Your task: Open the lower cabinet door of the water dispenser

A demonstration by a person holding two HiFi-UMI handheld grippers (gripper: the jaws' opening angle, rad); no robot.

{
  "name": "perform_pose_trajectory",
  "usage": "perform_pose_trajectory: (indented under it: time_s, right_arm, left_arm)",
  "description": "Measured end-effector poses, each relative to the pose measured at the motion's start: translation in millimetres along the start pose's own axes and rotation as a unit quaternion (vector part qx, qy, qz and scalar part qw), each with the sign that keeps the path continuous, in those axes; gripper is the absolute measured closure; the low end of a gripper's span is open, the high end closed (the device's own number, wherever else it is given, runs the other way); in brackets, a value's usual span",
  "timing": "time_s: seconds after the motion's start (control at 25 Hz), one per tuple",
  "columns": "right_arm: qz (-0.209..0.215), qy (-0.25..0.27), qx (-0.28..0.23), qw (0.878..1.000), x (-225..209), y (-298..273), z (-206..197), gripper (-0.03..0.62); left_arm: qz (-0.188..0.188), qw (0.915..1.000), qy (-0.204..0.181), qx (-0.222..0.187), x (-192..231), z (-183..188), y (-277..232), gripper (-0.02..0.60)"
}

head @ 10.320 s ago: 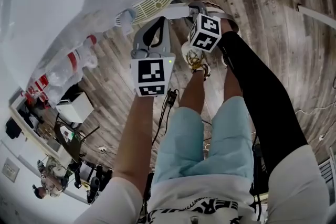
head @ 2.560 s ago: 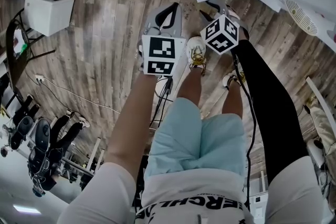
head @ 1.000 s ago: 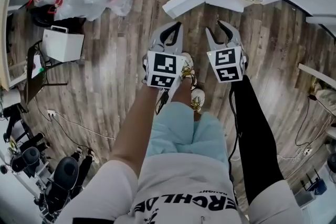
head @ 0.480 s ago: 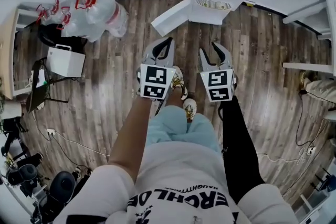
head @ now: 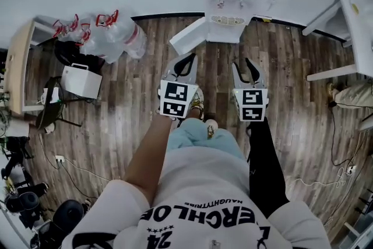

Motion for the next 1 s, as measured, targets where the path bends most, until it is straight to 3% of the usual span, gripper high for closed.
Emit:
perform_pose_trajectory:
  time_s: [0.2,0.4,0.68,1.0]
  right_arm:
    - [-0.012,-0.017,-0.014,1.000,-17,35,11,0.444]
    - [-0.026,-0.018,-0.032,0.999,-33,64,23,0.444]
    - [-0.032,-0.011,-0.061,0.998,-33,86,43,0.444]
    - [-0.029,-0.011,-0.082,0.996,-36,103,56,0.444]
  left_arm:
    - [0.009,0.9998,0.003,-0.020,-16,17,27,0.526]
    - [0.012,0.9991,-0.018,-0.035,-24,35,49,0.526]
    - [0.008,0.9979,-0.028,-0.058,-34,49,62,0.526]
    - [-0.007,0.9940,-0.067,-0.086,-48,79,68,0.526]
Point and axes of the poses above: the fingertips, and each gripper's own axes: y backward along the fingers, x to its left, z out of its top, the point moved 6 cm from there along y, backward along the fingers, and after that the axes turned 15 degrees about -z, right-handed, at the moved point
